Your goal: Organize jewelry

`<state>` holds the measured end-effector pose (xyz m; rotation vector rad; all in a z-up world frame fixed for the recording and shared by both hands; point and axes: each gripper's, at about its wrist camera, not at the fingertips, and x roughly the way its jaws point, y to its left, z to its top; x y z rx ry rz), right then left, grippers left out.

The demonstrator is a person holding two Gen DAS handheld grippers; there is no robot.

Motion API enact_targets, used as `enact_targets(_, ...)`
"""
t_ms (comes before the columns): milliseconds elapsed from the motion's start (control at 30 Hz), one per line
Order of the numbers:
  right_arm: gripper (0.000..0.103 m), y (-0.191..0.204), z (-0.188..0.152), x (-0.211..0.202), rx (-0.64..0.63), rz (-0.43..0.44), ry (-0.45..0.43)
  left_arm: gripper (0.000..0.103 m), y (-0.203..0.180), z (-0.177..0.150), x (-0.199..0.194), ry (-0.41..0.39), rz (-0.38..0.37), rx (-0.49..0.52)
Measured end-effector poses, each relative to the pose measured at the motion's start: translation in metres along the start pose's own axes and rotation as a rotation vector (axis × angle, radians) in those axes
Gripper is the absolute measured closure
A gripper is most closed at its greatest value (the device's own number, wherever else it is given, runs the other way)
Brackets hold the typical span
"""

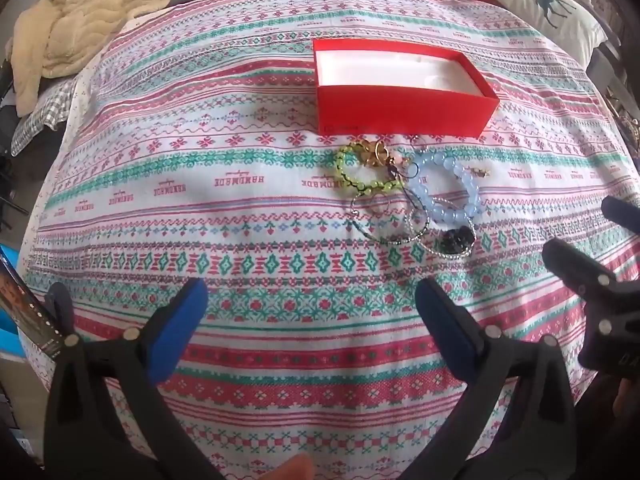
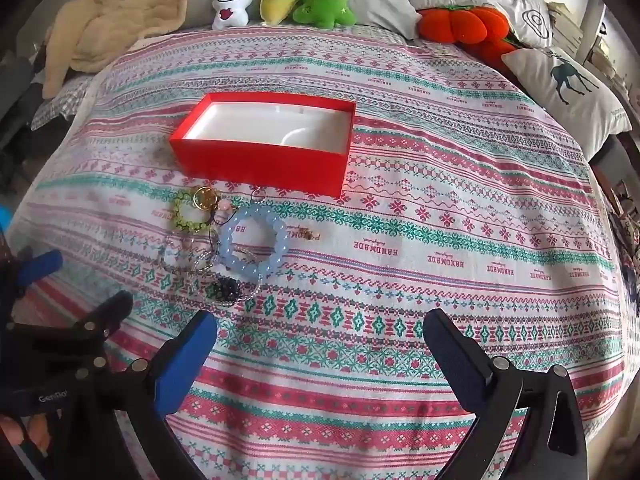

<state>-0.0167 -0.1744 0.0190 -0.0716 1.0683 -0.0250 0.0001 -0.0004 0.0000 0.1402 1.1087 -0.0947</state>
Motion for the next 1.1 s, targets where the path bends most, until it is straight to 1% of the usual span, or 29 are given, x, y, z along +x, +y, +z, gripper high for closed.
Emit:
enact_targets(133,0.0,-0.002,0.0,-0.001,0.006,-0.006,-0.013,0.0,0.001,-0.001,-0.005,0.004,-0.015,-0.014)
enact_targets(233,0.0,0.004,-0.008,-0.001,-0.005,-0.015,-0.024,0.0,0.004,-0.003,-0.002,-0.001,-0.032,-0.017)
enact_targets(367,0.0,-0.001,-0.003,0.004,-0.002,0.01,0.007,0.0,0.004,-0.004,-0.002,-0.002,-0.027,-0.016)
enact_targets(567,0.0,0.0,-0.007,0.003,-0.011,0.007,-0.002,0.0,-0.001,-0.002,-0.002,0.007,-0.026,-0.002)
enact_targets(1100,0.0,0.002,-0.007,0.005,-0.017,0.015,0.015,0.0,-0.005,-0.003,-0.001,0.005,-0.028,0.004)
